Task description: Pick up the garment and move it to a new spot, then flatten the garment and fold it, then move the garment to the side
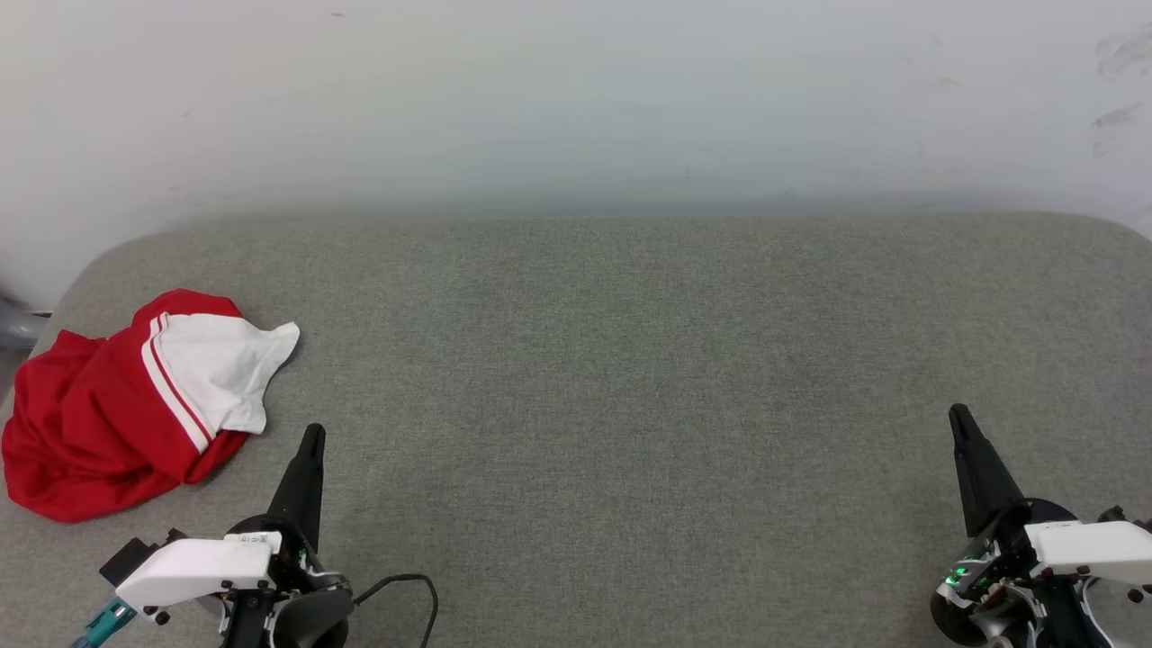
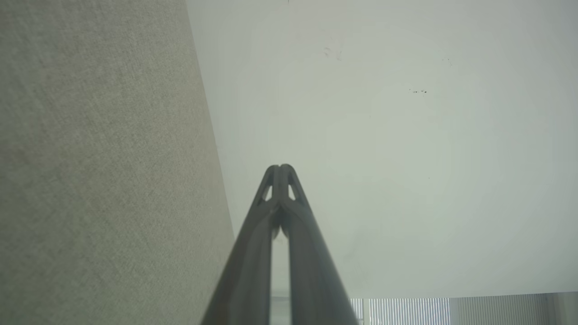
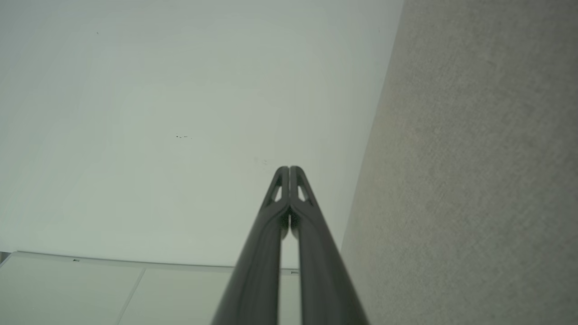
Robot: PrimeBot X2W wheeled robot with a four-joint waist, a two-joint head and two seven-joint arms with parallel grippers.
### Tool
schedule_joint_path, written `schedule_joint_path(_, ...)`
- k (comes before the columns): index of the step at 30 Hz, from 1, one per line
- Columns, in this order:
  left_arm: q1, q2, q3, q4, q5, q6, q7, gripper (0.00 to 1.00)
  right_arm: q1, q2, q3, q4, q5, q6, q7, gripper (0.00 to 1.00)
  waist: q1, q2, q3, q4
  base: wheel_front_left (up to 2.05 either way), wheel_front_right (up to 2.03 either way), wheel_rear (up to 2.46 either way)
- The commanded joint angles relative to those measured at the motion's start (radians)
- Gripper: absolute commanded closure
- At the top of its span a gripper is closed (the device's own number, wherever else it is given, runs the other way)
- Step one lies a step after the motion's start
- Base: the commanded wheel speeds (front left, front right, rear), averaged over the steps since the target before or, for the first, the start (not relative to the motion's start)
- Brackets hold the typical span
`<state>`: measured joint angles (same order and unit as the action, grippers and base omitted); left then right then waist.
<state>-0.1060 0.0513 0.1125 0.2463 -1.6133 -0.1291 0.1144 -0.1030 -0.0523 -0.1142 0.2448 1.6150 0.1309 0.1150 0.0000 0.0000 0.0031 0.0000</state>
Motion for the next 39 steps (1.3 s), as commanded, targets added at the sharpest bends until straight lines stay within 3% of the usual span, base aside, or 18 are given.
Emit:
schedule_joint_path(1,-0.007,-0.002,0.002,-0.001,0.002,-0.004,0.001,1.00,-0.012,0.005,0.001,0.001,-0.006,0.000,-0.001,1.00,0.0000,0.0000,0.000,0.000,0.00,0.00,0.00)
schedule_joint_path(29,0.010,-0.001,-0.004,0.016,0.000,0.001,-0.001,1.00,0.012,0.000,0.001,0.015,0.000,0.000,-0.001,1.00,0.0000,0.0000,0.000,0.000,0.00,0.00,0.00)
schedule_joint_path(30,0.012,-0.001,-0.009,0.017,0.001,0.001,-0.004,0.00,0.015,0.000,0.003,0.016,-0.001,0.000,-0.003,0.00,0.0000,0.0000,0.000,0.000,0.00,0.00,0.00)
schedule_joint_path(39,-0.002,-0.001,-0.065,-0.020,0.012,0.000,-0.051,0.00,0.024,0.000,0.029,-0.034,-0.013,0.000,-0.045,0.00,0.0000,0.0000,0.000,0.000,0.00,0.00,0.00)
